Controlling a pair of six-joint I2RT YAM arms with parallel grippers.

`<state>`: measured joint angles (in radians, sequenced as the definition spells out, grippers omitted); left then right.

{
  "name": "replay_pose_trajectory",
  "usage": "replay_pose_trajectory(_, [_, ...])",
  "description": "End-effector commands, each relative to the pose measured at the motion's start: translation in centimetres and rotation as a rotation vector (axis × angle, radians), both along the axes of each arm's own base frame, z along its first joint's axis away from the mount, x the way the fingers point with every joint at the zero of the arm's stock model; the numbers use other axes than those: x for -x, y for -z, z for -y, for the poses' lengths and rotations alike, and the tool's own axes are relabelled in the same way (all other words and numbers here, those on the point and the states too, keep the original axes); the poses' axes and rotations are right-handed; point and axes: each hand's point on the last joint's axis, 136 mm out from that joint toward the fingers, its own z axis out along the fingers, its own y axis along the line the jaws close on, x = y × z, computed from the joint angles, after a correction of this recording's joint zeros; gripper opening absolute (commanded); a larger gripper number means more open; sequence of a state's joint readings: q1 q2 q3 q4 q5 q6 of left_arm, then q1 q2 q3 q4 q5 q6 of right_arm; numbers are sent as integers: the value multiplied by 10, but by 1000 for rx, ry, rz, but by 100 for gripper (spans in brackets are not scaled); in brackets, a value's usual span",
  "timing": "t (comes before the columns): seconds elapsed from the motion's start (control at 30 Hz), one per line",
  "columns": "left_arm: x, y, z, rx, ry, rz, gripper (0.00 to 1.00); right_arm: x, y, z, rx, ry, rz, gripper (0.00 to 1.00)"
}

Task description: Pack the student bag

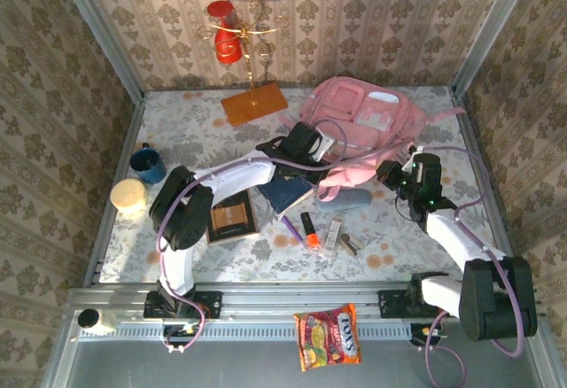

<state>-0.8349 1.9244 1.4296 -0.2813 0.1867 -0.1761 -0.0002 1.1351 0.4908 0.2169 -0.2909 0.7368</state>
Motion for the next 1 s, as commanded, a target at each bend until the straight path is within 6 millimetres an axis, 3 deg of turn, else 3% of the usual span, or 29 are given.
replay_pose_trajectory(0.0, [-25,41,-88,-306,-153,31,0,-7,-19,27,45,111,84,0])
replay_pose_trajectory(0.13, [-24,29,-80,-255,-141,34,0,-9,-21,23,35,102,98,0])
replay_pose_trajectory(0.3, [0,-25,-25,33,-28,-20,0,-13,-25,6,32,47,115,0])
replay_pose_trajectory(0.4, [12,-48,-2,70,34,9,0,-17,-30,-15,52,-54,131,0])
replay_pose_trajectory(0.63, [13,-67,-7,70,68,73,0,-19,-27,-53,301,-282,19,43])
replay_pose_trajectory(0.7, [18,-74,-9,85,96,84,0,-23,-29,-53,343,-280,9,50])
replay_pose_trajectory(0.8, [20,-65,-14,65,109,101,0,-37,-26,-42,412,-247,-66,64])
replay_pose_trajectory(0.97, [17,-46,-16,32,95,86,0,-57,12,-21,506,-174,-263,73])
